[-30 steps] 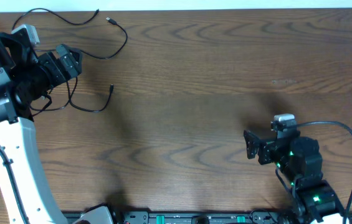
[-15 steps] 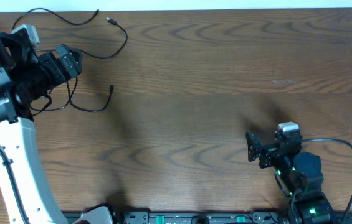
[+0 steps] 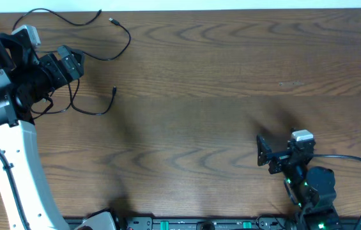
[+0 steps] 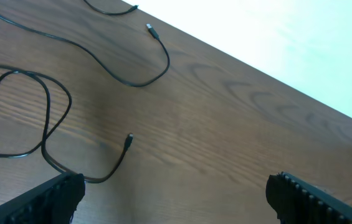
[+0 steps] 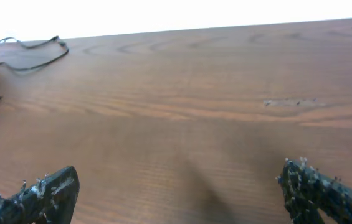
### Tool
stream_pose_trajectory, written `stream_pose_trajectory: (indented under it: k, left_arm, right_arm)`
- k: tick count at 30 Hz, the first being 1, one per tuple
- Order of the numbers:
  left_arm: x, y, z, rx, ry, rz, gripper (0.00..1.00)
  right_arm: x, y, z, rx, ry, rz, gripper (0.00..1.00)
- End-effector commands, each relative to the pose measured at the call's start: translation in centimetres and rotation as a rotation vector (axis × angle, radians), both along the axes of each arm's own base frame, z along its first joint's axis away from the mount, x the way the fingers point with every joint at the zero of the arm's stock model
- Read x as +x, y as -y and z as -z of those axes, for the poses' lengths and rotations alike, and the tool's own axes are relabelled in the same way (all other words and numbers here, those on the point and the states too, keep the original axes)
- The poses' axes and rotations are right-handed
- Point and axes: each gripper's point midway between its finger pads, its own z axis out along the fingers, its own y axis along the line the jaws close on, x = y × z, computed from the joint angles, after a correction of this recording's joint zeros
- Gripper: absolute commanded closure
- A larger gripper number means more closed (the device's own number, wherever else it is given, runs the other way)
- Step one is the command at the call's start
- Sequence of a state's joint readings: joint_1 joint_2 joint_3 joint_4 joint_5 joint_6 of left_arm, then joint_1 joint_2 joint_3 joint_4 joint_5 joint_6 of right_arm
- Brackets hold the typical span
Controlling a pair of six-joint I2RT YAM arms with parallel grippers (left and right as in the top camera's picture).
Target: Untangle cables
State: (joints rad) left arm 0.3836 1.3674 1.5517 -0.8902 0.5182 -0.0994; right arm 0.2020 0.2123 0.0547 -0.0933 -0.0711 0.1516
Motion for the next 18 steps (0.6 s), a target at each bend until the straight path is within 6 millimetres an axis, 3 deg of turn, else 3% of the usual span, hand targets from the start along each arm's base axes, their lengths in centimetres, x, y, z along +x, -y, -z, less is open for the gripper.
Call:
stream_pose_trajectory:
  k: [1,18]
  left_arm:
    - [0.0,-0.1,-0.1,0.007,0.006,0.009,0.02]
    - [0.0,-0.1,-0.1,0.007,0.006,0.009,0.02]
  right_arm:
    - [0.0,0.7,0.3,-0.012,0.011,0.027,0.01]
    - [0.1,2.3,-0.4,-0.055,0.07,0.081,0.01]
